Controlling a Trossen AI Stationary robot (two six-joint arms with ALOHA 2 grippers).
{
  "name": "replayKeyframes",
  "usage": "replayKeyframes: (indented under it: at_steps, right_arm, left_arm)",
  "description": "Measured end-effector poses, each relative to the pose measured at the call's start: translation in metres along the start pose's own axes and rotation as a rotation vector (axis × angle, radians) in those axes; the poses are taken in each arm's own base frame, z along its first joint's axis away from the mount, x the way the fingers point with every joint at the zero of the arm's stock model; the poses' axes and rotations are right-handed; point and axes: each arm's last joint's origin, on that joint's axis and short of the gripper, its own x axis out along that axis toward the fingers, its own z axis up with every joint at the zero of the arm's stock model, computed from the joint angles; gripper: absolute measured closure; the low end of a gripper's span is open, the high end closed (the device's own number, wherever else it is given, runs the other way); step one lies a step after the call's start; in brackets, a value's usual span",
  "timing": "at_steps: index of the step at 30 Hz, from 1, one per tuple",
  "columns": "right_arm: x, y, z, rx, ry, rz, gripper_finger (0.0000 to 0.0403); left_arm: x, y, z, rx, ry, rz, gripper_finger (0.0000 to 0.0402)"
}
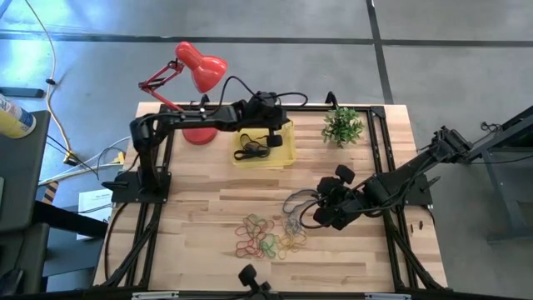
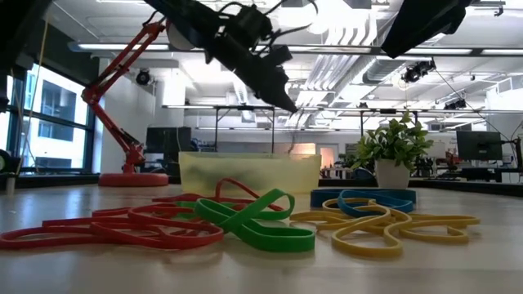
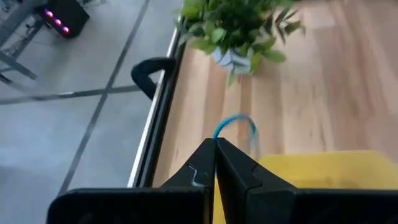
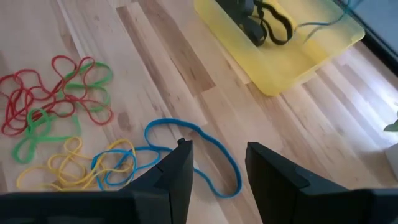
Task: Pick and place rubber bands into bin
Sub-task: Put the blue rubber band into the yellow container
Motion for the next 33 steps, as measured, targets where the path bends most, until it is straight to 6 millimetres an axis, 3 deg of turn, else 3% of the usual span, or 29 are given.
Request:
replayKeyframes:
  at_steps: [10, 23, 33]
  right_arm:
    - [0.0, -0.001, 0.001, 0.001, -0.023, -0.02, 0.0265]
    - [0.003, -0.004, 0.004, 0.01, -0.027, -0.042, 0.0265]
    - [0.004, -0.005, 0.004, 0.006, -0.022, -0.041, 0.0265]
  left_arm:
    - [0.004, 0.021, -0.013, 0.008, 0.045, 0.05, 0.0401]
    - [0.004, 0.021, -0.014, 0.025, 0.054, 0.051, 0.0398]
    - [0.004, 0.019, -0.02, 0.043, 0.118, 0.042, 0.0325]
